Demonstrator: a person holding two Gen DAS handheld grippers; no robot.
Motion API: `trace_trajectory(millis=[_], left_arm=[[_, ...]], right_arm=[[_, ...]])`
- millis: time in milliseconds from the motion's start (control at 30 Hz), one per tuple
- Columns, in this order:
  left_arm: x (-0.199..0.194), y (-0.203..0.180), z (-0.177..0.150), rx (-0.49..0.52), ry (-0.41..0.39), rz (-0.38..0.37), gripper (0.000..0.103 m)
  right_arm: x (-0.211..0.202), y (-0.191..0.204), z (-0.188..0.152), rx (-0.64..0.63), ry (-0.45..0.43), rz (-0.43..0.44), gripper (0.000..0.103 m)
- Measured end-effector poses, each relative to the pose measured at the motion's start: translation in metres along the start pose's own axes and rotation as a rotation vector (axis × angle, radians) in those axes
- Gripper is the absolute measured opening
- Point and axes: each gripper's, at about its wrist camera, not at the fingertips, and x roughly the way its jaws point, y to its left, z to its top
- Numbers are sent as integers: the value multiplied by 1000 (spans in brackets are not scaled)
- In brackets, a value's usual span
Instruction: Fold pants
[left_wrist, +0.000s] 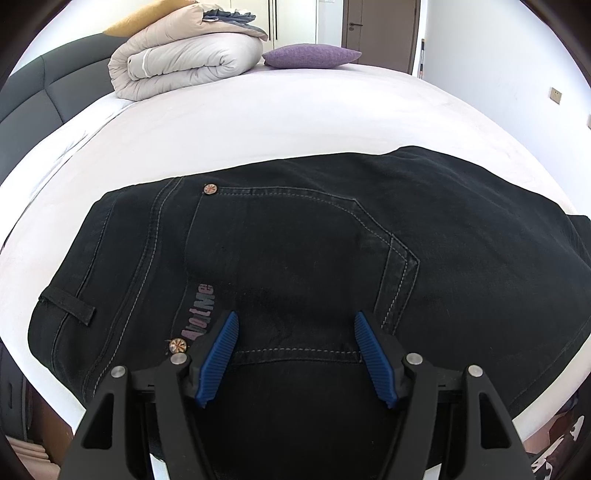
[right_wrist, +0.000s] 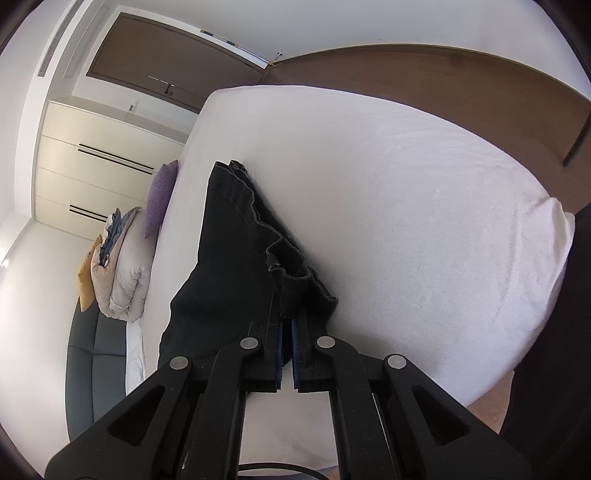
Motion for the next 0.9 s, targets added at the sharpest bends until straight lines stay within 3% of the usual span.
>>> trace_trajectory(millis=[133, 233, 267, 333, 400, 467, 567, 633, 700, 767, 800, 867, 900], left_arm=[[-1, 3, 0, -11, -8, -3, 70], [-2, 3, -3, -11, -12, 2, 71], [-2, 3, -3, -11, -13, 5, 71], [-2, 3, -4, -13, -14, 9, 72], [-3, 3, -4, -14, -13, 22, 75], [-3, 3, -5, -14, -14, 27, 76], [-4, 4, -5, -17, -14, 31, 78], [-5, 7, -6, -25, -13, 22, 79], [-7, 11, -7, -43, -12, 2, 81], [-10, 14, -7, -53, -16, -12, 82], [-12, 14, -7, -56, -15, -14, 82], [-17, 12, -5, -73, -10, -4, 82], [-22, 10, -2, -87, -19, -16, 82]], right_arm=[[-16, -13, 6, 26, 1, 92, 6], [-55, -5, 12, -61, -103, -32, 13], [-68, 3, 14, -97, -132, -41, 13], [-77, 26, 18, -134, -141, 25, 13], [-62, 64, 16, -201, -83, 132, 13], [-20, 122, -3, -341, 65, 235, 13], [56, 185, -50, -438, 288, 315, 13], [104, 205, -79, -461, 411, 322, 13], [141, 203, -106, -470, 484, 275, 13], [161, 170, -114, -417, 534, 192, 13], [160, 150, -110, -386, 524, 168, 0], [144, 121, -91, -338, 467, 207, 0], [125, 106, -75, -326, 407, 171, 0]])
